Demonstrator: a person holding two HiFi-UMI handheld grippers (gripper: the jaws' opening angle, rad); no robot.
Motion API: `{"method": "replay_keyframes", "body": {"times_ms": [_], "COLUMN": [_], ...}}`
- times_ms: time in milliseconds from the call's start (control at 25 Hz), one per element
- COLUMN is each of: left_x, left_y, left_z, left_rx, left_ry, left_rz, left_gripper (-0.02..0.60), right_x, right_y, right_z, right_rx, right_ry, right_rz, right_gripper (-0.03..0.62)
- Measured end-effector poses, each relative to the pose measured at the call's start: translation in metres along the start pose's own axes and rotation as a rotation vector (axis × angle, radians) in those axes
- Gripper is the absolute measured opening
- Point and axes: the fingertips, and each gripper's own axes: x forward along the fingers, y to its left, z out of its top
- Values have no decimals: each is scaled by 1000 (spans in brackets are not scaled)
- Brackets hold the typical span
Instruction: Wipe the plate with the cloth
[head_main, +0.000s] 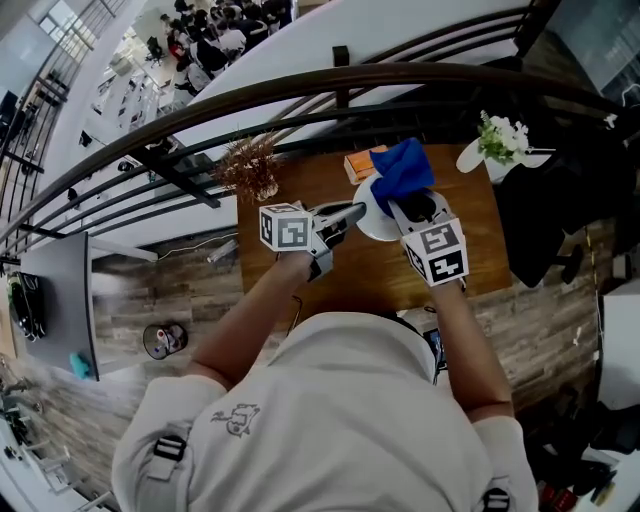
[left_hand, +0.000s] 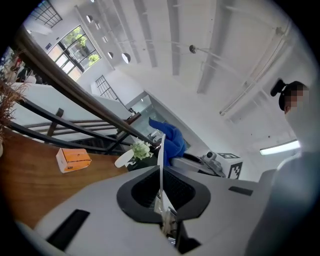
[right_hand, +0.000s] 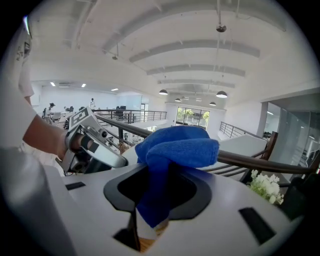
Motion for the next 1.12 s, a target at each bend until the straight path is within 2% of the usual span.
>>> {"method": "replay_keyframes", "body": {"times_ms": [200,440,600,760,960,1040,1120], "left_x": [2,-4,-7,-16,-27,-32,-33], "left_y": [4,11,9,16,20,16,11], "left_z": [10,16,17,22,28,30,31], "left_rx": [-30,-48,-17,-2,8,44,131], "left_ry": [-48,-75,-49,-54,-48,-43,-9], "left_rz": [-2,-4,-1,17,20,26,38], "left_gripper": [17,17,18,18,18,17,17], "right_x": [12,8,-1,-9,-16,-21,-25], "right_y": [42,49,38,11,-22,-27,-33], "right_z": [-1,-26,-39,-46,-44,-36,-26], "right_rx": [11,71,78,83,127,120,111], "right_ry": [-7,20,41,53,30,17,4], "right_rz": [89,129,117,56,19,10,-1], "right_gripper": [118,118,118,118,118,118,118]}}
